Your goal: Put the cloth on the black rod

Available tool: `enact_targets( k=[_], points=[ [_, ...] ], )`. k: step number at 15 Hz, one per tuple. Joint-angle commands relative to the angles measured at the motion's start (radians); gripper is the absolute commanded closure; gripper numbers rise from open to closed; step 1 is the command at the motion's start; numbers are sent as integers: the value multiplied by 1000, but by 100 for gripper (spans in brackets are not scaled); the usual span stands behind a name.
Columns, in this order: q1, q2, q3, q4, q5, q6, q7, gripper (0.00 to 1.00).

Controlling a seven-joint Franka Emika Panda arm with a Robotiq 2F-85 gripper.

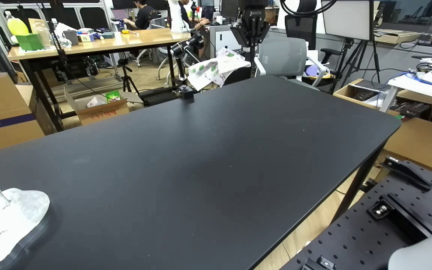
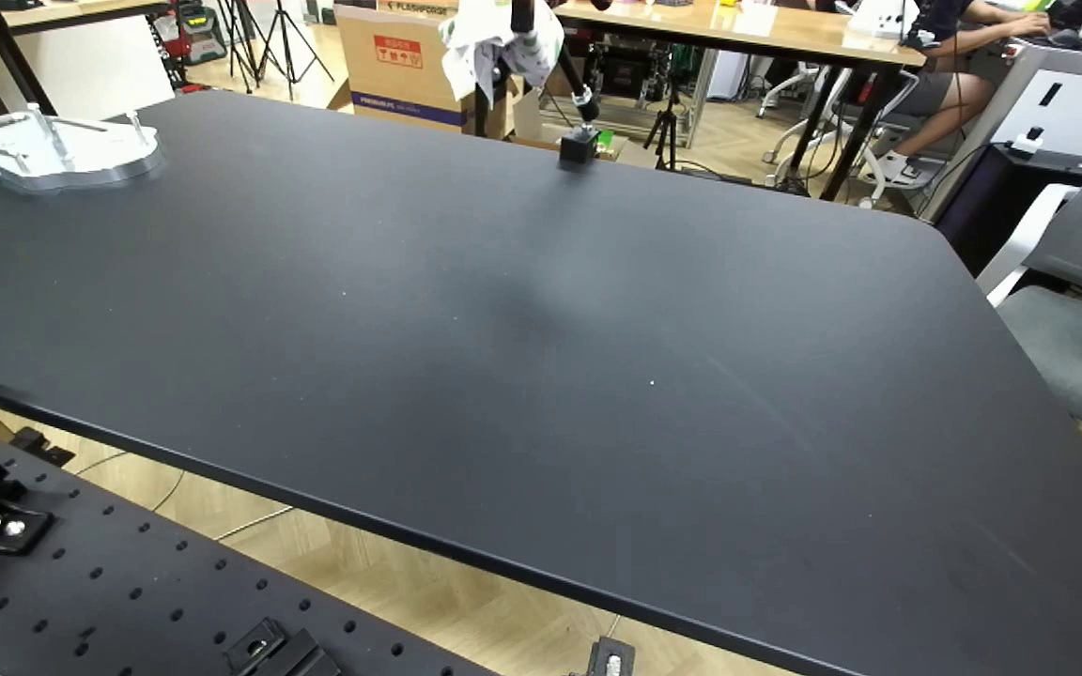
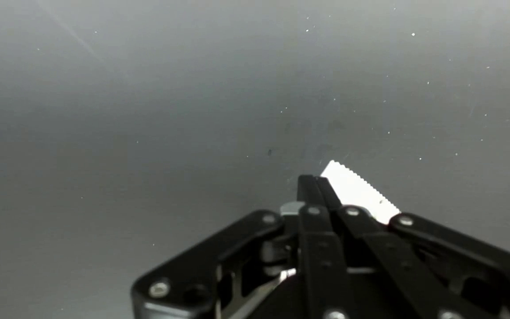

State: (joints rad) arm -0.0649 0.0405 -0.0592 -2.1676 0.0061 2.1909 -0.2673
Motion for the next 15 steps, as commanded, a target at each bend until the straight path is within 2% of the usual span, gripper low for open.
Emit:
enact_targets(
  k=[1,2,12,13,15],
  points=[
    [-7,-16,-7,-20,2,2,29,71],
    [-7,-18,-7,-22,2,1,28,71],
    [9,-104,6,-33,11,-18,14,3],
    [5,-48,1,-6,3,-7,2,22],
    [10,-72,4,-8,10,-13,2,7]
  ],
)
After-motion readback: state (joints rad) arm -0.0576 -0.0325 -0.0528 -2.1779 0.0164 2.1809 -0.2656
